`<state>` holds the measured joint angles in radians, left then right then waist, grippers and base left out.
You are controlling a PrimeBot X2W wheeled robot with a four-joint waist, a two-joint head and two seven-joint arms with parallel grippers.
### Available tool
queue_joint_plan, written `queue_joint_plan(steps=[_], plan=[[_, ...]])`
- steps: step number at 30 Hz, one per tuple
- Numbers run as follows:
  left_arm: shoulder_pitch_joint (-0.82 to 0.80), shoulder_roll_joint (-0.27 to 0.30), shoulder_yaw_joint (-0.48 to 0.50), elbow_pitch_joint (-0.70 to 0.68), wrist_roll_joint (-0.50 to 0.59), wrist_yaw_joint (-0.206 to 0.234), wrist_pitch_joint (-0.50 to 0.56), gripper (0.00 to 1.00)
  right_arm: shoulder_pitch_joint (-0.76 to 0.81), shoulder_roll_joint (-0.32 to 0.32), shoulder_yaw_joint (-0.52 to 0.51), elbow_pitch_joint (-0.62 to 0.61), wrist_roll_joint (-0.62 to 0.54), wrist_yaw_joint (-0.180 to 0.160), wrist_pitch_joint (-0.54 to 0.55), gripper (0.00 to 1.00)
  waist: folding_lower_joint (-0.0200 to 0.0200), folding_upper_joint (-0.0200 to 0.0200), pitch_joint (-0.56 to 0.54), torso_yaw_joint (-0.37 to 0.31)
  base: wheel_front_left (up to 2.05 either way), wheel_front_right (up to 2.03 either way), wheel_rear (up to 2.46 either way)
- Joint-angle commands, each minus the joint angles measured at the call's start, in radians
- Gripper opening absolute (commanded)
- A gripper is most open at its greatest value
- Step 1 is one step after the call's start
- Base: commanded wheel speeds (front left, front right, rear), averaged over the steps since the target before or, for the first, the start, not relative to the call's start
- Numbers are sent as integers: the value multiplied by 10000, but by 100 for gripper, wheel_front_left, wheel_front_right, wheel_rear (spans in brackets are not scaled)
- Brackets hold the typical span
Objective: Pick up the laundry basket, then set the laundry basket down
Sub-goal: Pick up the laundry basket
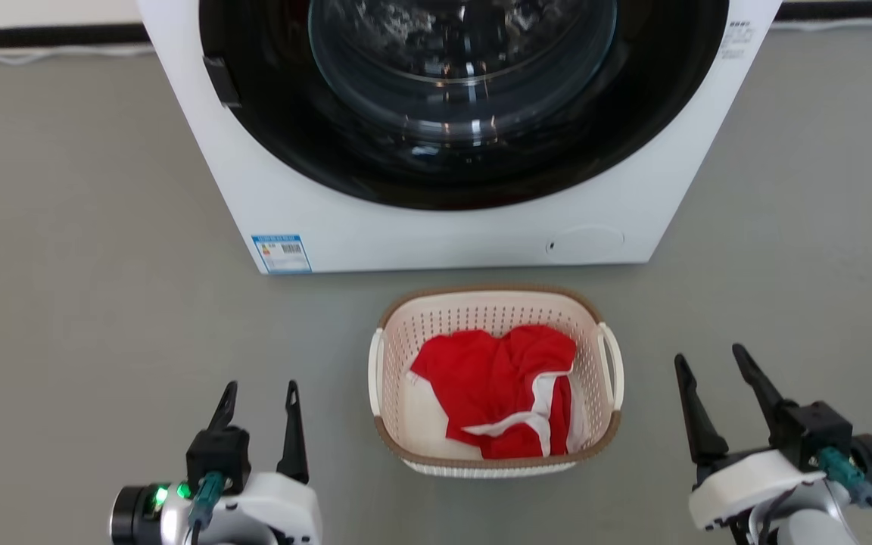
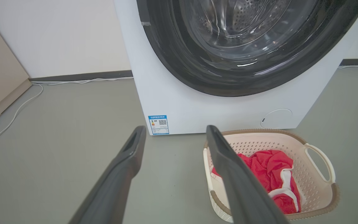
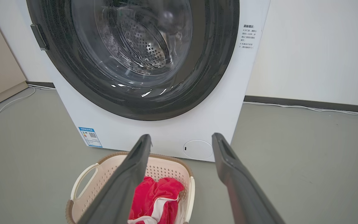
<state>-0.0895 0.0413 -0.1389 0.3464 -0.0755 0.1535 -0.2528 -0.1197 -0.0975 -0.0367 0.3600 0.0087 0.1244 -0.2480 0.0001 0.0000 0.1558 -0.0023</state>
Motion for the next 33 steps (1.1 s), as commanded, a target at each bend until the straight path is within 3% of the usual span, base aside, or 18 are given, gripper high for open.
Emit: queue_joint_plan(steps=[1, 26, 33], plan=[[-538, 89, 208, -116, -113, -53, -90, 100, -406, -43, 143, -128, -90, 63, -137, 100, 0, 0, 319, -12, 0, 0, 0], [-4894, 89, -1775, 4343, -2115, -374, -90, 100, -3992, -67, -635, 2791, -396, 63, -138, 100, 0, 0, 4383, -189, 0, 0, 0], [-6021, 89, -2286, 4959, -2578, -278, -90, 100, -4849, -237, -591, 3262, -566, 63, -138, 100, 0, 0, 5341, -189, 0, 0, 0]])
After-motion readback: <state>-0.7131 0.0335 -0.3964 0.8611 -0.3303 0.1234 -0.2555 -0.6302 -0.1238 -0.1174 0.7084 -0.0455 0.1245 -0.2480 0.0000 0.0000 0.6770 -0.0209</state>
